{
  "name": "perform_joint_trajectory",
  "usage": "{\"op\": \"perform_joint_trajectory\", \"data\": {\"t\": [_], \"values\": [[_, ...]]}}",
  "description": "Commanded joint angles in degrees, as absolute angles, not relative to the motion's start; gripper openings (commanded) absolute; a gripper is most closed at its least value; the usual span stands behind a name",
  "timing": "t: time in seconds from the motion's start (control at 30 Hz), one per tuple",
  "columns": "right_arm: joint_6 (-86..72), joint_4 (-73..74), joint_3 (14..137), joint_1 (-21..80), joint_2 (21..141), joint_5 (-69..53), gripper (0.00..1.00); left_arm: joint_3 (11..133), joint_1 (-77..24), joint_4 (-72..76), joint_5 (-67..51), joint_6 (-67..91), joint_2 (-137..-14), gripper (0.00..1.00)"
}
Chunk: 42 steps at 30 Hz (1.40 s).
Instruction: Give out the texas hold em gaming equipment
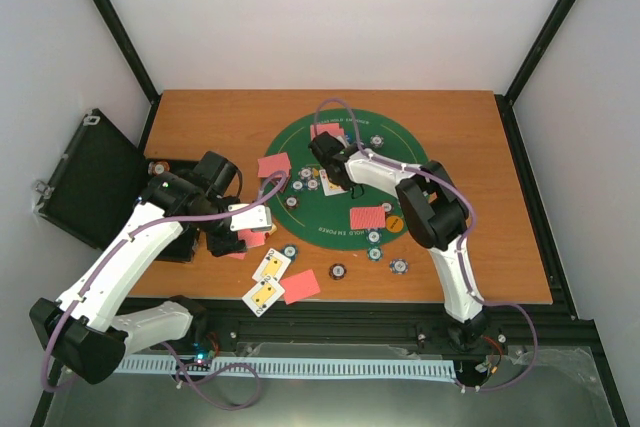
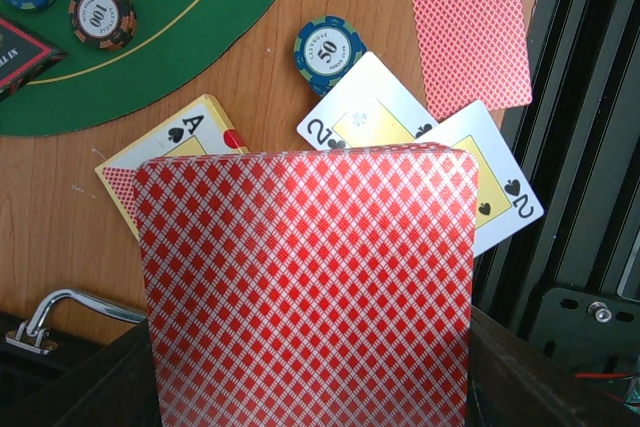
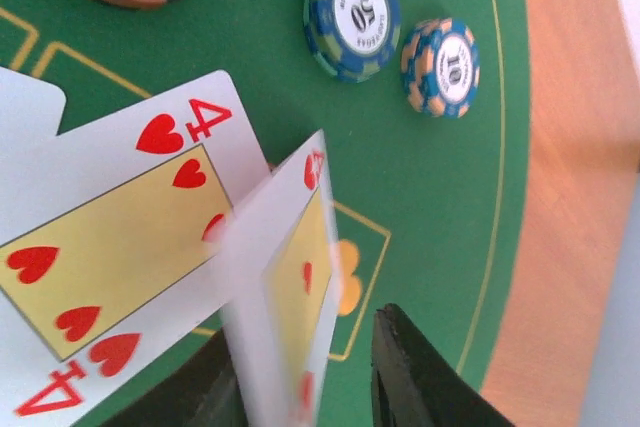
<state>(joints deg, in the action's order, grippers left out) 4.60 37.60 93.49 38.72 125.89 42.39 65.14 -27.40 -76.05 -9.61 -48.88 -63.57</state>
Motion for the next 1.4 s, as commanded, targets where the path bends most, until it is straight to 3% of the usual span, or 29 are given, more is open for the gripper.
{"op": "perform_joint_trajectory", "data": {"t": [0.0, 0.1, 0.37, 0.57, 0.73, 1.0, 1.37], "values": [[1.87, 41.15, 93.86, 39.20, 123.99, 35.62, 0.36, 66.36, -27.69, -76.41, -10.10, -49.53, -62.53, 0.17], [0.22, 41.84, 92.97, 39.03, 120.05, 26.91, 0.50, 66.40, -27.70, -76.29, -10.00, -49.44, -62.76, 0.17], [-12.40, 44.83, 93.81, 36.30, 106.40, 4.35, 0.59, 66.99, -27.71, -76.29, -10.66, -49.28, -62.61, 0.18], [-34.05, 24.92, 74.74, 36.93, 91.49, -23.74, 0.81, 67.41, -27.69, -76.17, -11.30, -49.08, -62.68, 0.18], [-44.97, 10.88, 64.38, 44.39, 85.93, -28.83, 0.91, 67.55, -27.69, -76.28, -11.66, -49.03, -63.02, 0.18], [-52.67, 0.03, 58.21, 52.86, 85.46, -29.83, 0.92, 67.72, -27.73, -75.90, -12.04, -48.92, -63.35, 0.17], [-58.88, -13.61, 55.90, 55.72, 90.29, -35.03, 0.91, 68.24, -27.71, -76.35, -12.54, -48.89, -64.07, 0.17]]}}
